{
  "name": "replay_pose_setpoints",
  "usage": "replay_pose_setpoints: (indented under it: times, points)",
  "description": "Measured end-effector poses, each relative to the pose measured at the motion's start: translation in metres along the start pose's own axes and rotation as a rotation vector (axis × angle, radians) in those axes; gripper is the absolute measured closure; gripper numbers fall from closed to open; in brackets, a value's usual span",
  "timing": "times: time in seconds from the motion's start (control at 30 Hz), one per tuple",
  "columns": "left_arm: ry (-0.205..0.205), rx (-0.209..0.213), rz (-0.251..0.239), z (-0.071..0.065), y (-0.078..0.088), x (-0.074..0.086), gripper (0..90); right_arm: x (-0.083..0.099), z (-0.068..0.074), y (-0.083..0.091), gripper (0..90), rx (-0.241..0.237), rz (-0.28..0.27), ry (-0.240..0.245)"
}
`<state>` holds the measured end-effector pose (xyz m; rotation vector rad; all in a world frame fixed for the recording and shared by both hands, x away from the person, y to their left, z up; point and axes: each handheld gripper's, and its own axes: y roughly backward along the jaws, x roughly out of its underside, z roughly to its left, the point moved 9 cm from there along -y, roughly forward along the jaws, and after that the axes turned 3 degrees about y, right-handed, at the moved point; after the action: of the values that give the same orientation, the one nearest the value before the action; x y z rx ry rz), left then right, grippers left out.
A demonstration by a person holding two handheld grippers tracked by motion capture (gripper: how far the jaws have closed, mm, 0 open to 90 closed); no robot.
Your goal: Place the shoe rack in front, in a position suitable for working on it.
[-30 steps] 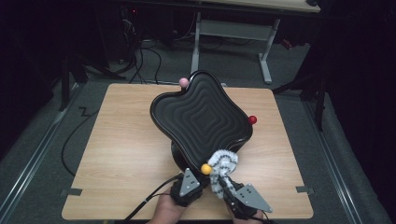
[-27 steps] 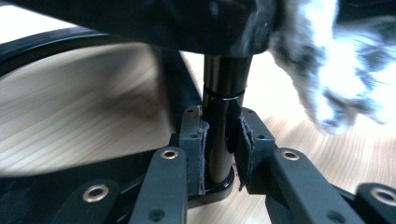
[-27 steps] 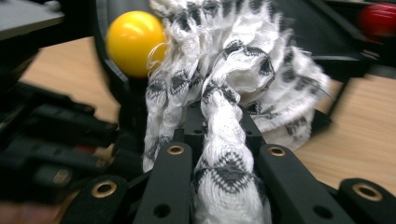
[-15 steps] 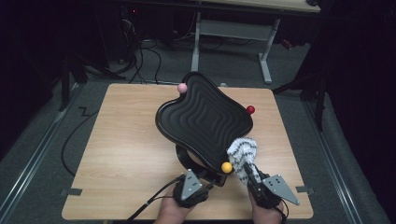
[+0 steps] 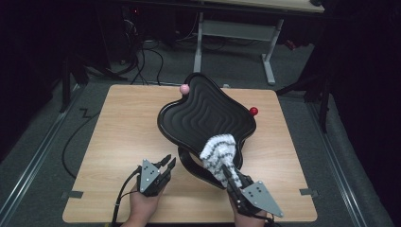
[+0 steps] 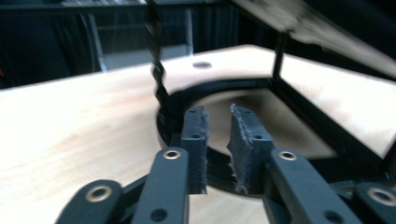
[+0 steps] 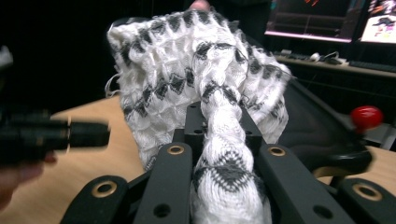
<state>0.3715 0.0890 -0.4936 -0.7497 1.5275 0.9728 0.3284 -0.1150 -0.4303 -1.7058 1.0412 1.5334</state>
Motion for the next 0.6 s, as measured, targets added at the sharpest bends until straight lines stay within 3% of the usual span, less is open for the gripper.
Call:
replay_pose_setpoints:
  times: [0.1,0.2,0.3,0.43,0.5,0.6]
  points:
    - [0.008,-0.046,-0.049,0.014,0.002,-0.014,67.9,0.015,0.006,-0.010,80.7,0.027,0.057,0.055]
    - [0.029,-0.101,-0.098,0.032,0.004,-0.032,67.2,0.020,0.001,-0.010,80.8,0.076,0.071,0.097]
    - [0.049,-0.124,-0.123,0.042,0.004,-0.046,67.9,0.023,-0.012,-0.006,80.8,0.114,0.074,0.089]
    - [0.059,-0.098,-0.147,0.034,0.005,-0.051,67.8,0.027,-0.040,0.003,80.8,0.178,0.080,0.072]
    - [0.030,-0.077,-0.141,0.024,0.006,-0.046,67.6,0.030,-0.058,0.008,80.8,0.218,0.083,0.046]
    - [0.023,-0.050,-0.130,0.015,0.006,-0.034,66.8,0.035,-0.086,0.014,80.8,0.273,0.089,-0.014]
